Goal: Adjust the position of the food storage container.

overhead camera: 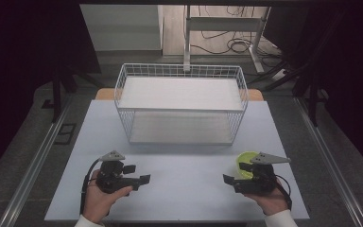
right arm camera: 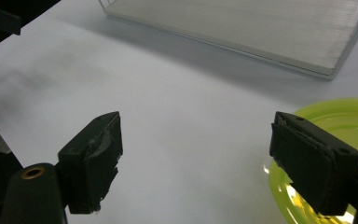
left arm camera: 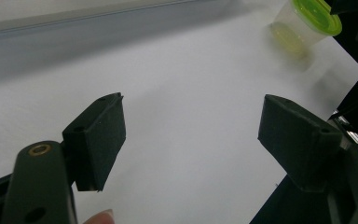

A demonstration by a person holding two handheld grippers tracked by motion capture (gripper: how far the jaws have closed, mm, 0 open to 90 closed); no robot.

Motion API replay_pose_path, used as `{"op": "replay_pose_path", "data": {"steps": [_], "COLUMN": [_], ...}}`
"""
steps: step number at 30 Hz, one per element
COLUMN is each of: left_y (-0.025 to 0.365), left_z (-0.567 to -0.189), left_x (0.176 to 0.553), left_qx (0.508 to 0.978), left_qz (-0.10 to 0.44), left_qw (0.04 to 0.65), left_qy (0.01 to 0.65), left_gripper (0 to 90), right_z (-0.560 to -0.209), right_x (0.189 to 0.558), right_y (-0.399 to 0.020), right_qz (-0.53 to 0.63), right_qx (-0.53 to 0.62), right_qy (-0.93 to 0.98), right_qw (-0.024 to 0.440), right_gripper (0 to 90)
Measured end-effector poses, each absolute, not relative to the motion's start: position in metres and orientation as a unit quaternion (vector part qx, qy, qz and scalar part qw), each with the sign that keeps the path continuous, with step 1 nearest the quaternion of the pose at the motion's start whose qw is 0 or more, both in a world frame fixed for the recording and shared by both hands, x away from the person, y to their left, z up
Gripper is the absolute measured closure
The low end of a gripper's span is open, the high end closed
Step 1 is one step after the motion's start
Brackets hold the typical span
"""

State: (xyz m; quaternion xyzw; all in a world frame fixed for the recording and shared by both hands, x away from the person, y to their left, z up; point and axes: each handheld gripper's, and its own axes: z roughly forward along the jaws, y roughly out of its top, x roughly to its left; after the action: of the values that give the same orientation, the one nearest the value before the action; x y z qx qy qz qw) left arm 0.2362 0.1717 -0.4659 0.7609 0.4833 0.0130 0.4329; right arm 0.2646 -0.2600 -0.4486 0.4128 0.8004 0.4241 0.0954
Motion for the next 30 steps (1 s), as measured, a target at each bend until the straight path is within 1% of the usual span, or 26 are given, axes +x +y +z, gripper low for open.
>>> {"op": "replay_pose_path", "data": {"steps": [7,14,17,20,30], "left_y": [0.170,0.172,0.174,0.177,0.179], "left_z": [-0.468,-0.469,-0.469,-0.470,-0.472], "left_x": [0.239,0.240,0.240,0.241,0.242], "left_qx": [0.766,0.766,0.763,0.762,0.763], "left_qz": [0.006,0.007,0.009,0.010,0.009], "left_qw": [0.430,0.428,0.429,0.428,0.425], "left_qy": [0.478,0.480,0.483,0.486,0.487], "left_gripper": [22.6,22.5,22.5,22.6,22.6], "right_z": [-0.442,-0.434,-0.432,-0.431,-0.431], "right_x": [0.268,0.270,0.272,0.274,0.280], "right_y": [-0.270,-0.287,-0.296,-0.307,-0.343], "right_qz": [0.427,0.423,0.416,0.409,0.389], "right_qx": [0.429,0.446,0.459,0.477,0.521], "right_qy": [0.792,0.783,0.777,0.769,0.750], "right_qw": [0.084,0.096,0.106,0.115,0.121], "right_gripper": [25.4,29.7,32.9,38.0,54.3]}}
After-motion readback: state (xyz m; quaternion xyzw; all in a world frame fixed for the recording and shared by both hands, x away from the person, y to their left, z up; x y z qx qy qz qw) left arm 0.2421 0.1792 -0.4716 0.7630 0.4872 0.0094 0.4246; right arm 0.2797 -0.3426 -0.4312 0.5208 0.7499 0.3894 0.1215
